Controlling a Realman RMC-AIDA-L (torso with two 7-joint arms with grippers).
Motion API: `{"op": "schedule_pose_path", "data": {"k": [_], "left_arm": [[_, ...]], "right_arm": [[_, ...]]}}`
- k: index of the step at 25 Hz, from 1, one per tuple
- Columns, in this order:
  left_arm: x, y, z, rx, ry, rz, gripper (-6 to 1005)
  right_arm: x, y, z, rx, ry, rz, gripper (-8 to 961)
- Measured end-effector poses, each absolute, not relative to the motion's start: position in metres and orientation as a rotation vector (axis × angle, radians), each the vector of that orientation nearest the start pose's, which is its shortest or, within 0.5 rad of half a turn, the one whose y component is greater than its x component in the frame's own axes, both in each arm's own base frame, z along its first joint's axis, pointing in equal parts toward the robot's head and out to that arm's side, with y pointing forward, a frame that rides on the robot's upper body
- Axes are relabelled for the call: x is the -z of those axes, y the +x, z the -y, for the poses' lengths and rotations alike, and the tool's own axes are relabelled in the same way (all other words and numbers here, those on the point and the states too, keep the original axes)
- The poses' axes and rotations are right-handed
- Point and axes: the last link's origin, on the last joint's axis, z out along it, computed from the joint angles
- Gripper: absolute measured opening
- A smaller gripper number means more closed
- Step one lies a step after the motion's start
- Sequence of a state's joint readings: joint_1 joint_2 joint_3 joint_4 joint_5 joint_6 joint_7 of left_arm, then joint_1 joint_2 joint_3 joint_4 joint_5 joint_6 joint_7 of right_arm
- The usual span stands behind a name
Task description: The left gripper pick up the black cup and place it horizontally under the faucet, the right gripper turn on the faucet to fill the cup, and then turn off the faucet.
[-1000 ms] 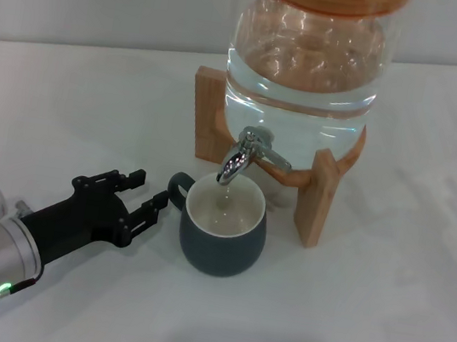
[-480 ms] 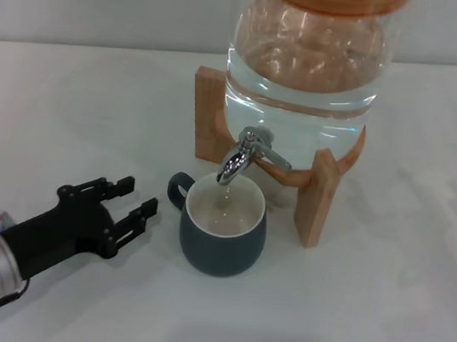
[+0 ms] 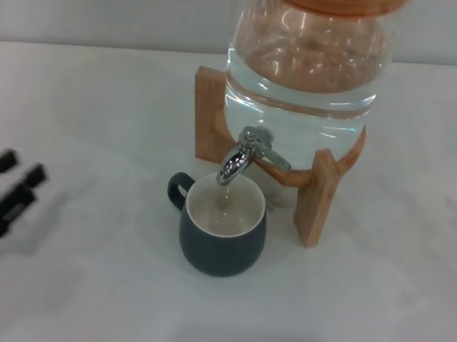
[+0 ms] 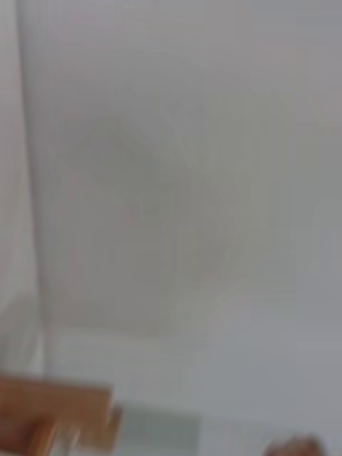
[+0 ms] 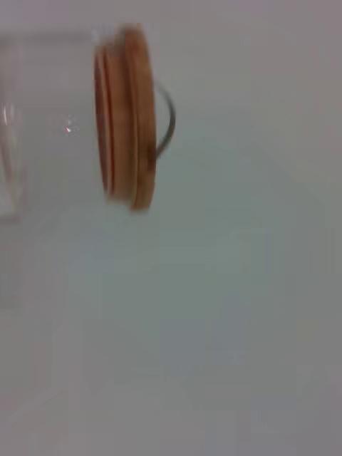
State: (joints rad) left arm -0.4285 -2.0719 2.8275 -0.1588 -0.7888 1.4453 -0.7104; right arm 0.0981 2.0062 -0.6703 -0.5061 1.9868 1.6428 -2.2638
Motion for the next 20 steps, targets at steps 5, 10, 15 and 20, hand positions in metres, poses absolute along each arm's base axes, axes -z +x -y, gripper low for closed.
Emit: {"op": "schedule_pose_path", "data": {"k": [5, 10, 15, 20], "left_arm": [[-0.005, -0.354, -0.278, 0.868, -1.921, 0.675, 482], [-0.023, -0.365, -0.279, 0.867, -1.798, 0.686, 483], [-0.031, -0.369, -0.281, 0.867, -1.741, 0.69, 483], [-0.031, -0.37, -0.281, 0.865, -1.73, 0.694, 483]], "right_arm": [[-0.111, 0.337, -0.231, -1.036, -2.039, -0.449, 783], [-0.1, 0.303, -0.242, -1.047, -2.287, -0.493, 783], [-0.083, 0.273, -0.255, -0.995, -2.461, -0.531, 783], [-0.06, 0.252, -0.269, -0.896, -2.557, -0.547, 783]]}}
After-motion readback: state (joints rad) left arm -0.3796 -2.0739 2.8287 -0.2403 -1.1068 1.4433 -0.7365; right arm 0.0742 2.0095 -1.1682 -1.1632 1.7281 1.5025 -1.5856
